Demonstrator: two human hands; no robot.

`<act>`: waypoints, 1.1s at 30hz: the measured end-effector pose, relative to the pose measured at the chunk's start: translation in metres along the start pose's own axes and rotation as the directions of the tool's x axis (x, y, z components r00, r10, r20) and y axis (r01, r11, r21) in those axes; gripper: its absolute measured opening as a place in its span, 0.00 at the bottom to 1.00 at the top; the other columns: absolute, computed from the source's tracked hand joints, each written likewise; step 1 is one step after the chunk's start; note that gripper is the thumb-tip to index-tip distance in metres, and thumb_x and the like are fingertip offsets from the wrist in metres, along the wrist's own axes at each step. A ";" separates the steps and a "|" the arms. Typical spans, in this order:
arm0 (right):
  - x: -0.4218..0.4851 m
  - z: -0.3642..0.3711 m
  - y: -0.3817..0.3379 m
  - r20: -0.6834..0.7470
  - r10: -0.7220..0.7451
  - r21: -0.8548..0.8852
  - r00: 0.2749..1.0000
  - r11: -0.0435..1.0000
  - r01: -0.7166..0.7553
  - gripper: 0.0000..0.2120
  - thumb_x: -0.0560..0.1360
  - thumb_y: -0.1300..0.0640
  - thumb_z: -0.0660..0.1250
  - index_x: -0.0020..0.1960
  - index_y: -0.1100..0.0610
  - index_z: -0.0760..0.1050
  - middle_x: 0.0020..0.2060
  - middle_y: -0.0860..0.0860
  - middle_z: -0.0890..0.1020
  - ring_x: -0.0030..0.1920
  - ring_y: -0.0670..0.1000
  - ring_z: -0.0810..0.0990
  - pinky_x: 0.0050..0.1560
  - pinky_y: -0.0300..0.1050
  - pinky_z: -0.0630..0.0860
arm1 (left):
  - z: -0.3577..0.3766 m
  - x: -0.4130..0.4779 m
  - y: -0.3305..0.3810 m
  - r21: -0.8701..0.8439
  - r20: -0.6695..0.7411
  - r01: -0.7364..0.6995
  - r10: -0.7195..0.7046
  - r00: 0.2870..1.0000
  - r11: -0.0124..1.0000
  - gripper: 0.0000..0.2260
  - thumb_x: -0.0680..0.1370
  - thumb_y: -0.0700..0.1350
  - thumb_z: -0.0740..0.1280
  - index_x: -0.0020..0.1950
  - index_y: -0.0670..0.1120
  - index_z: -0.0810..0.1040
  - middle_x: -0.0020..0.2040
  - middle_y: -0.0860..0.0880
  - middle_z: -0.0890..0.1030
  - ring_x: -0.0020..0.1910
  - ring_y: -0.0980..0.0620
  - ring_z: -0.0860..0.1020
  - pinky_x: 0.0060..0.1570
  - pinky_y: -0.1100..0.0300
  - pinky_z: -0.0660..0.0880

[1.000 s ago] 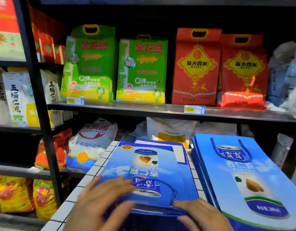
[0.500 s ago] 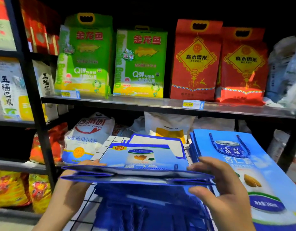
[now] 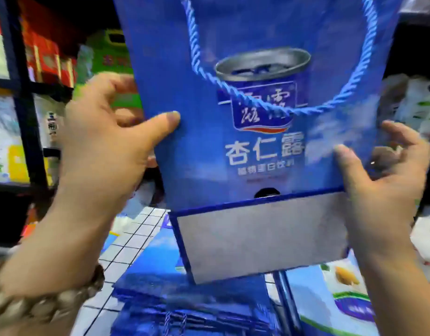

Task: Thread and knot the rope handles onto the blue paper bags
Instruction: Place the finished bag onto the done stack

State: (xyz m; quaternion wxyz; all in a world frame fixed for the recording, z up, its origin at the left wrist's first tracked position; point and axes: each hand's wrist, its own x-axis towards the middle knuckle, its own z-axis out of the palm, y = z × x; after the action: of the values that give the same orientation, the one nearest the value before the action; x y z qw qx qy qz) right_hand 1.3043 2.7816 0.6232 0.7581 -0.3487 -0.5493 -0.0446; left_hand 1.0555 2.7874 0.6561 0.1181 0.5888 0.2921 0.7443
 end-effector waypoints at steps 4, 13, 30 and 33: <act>0.022 -0.061 0.017 0.026 0.195 -0.373 0.980 0.912 -0.172 0.30 0.59 0.49 0.78 0.57 0.44 0.69 0.46 0.40 0.77 0.44 0.36 0.77 0.49 0.31 0.73 | 0.079 0.000 -0.019 -0.041 0.193 0.162 -0.151 0.970 0.986 0.22 0.68 0.37 0.74 0.50 0.54 0.65 0.33 0.45 0.76 0.32 0.47 0.75 0.29 0.52 0.73; -0.011 -0.130 0.112 0.041 0.631 -0.912 0.775 0.340 -0.228 0.27 0.67 0.41 0.70 0.57 0.57 0.76 0.53 0.59 0.81 0.54 0.59 0.78 0.48 0.49 0.72 | 0.205 -0.091 -0.138 0.391 0.398 0.486 -0.620 0.676 0.782 0.21 0.69 0.40 0.73 0.57 0.42 0.68 0.55 0.42 0.78 0.53 0.43 0.77 0.49 0.55 0.72; -0.074 -0.102 0.170 0.290 0.865 -0.929 0.411 0.150 0.339 0.26 0.78 0.40 0.45 0.74 0.47 0.52 0.74 0.53 0.54 0.73 0.55 0.53 0.68 0.54 0.57 | 0.198 -0.190 -0.097 0.560 0.779 -0.516 -0.625 0.061 0.648 0.32 0.78 0.63 0.44 0.76 0.46 0.40 0.76 0.40 0.39 0.74 0.39 0.39 0.71 0.43 0.40; -0.072 -0.101 0.169 0.247 0.909 -0.937 0.335 0.136 0.322 0.27 0.78 0.40 0.42 0.75 0.47 0.48 0.76 0.52 0.47 0.75 0.54 0.47 0.70 0.56 0.51 | 0.198 -0.185 -0.090 0.532 0.791 -0.555 -0.609 0.055 0.640 0.32 0.79 0.63 0.44 0.76 0.45 0.44 0.76 0.39 0.44 0.75 0.42 0.43 0.70 0.43 0.39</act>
State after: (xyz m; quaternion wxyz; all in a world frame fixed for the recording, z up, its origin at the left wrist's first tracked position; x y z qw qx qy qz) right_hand 1.4333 2.8279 0.4648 -0.0596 -0.8173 -0.5726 0.0247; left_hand 1.2788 2.8214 0.4819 0.0377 0.9020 0.4202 -0.0920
